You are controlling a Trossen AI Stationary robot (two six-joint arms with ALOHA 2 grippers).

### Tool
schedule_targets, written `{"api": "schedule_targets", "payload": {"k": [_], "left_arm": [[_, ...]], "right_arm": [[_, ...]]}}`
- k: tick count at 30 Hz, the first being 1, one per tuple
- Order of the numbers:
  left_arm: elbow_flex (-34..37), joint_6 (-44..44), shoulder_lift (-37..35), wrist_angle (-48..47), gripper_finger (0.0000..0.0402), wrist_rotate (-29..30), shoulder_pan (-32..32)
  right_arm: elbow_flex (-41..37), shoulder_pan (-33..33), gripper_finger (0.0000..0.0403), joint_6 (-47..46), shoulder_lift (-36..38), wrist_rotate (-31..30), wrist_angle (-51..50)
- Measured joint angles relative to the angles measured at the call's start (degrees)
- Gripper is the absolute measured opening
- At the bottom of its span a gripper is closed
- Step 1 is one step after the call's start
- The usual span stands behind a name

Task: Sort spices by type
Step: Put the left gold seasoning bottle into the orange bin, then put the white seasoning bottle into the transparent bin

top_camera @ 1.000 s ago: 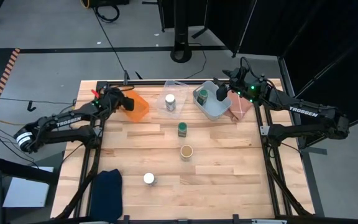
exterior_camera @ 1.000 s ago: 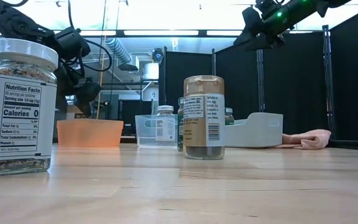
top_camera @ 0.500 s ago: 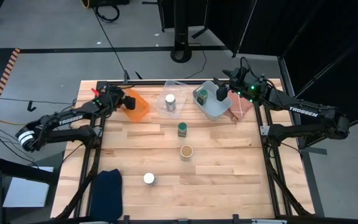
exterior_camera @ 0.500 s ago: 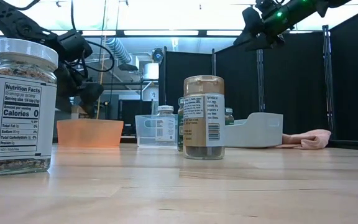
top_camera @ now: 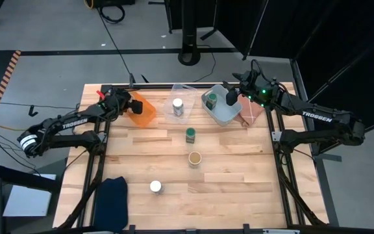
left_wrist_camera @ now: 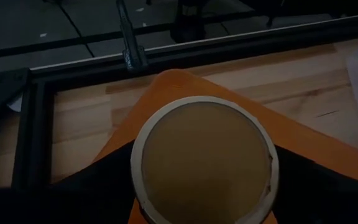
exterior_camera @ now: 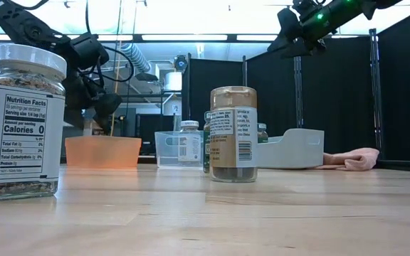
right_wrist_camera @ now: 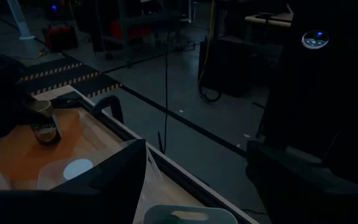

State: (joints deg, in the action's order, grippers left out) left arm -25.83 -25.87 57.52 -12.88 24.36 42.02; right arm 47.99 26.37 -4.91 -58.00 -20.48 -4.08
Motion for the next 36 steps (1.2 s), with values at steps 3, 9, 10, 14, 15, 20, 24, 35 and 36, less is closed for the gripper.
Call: {"api": "schedule_targets", "payload": {"k": [3,9,10,14,15,20,24,35,36], "left_arm": [[-0.29,0.01,-0.02,0.28,0.0307,0.35,-0.02],[-0.3,0.0,-0.02,-0.36,0.0325,0.73,-0.02],[-0.31,-0.01,-0.03,-0.54,0.0327,0.83,-0.02],[-0.32,0.0,-0.07,-0.89,0.0336,0.9,-0.02],[-0.35,0.0,-0.09,-0.9,0.0337,0.92,-0.02],[-2.57,0.43,-0.09,-3.33,0.0338,1.05,-0.02],[-6.1,2.85,-0.09,-5.4,0.0338,1.22,-0.02],[-23.47,9.38,-0.13,-14.63,0.0338,-0.38,-1.1],[-25.63,10.44,-0.13,-15.98,0.0338,-0.54,-1.58]], "right_arm": [[0.0,0.0,0.0284,0.09,0.0,0.01,0.0],[0.0,0.0,0.029,0.53,0.0,0.01,-0.02],[0.0,0.0,0.0293,0.55,0.0,0.01,-0.02],[0.0,0.0,0.0306,1.07,0.0,0.01,-0.04],[0.0,0.0,0.031,1.22,0.0,0.01,-0.04],[0.0,0.0,0.0324,1.66,0.0,0.01,-0.04],[0.0,0.0,0.0331,1.66,0.0,0.01,-0.04],[0.0,0.0,0.0331,1.64,0.0,0.01,-0.04],[0.0,0.0,0.0332,1.64,0.0,0.01,-0.04]]}}
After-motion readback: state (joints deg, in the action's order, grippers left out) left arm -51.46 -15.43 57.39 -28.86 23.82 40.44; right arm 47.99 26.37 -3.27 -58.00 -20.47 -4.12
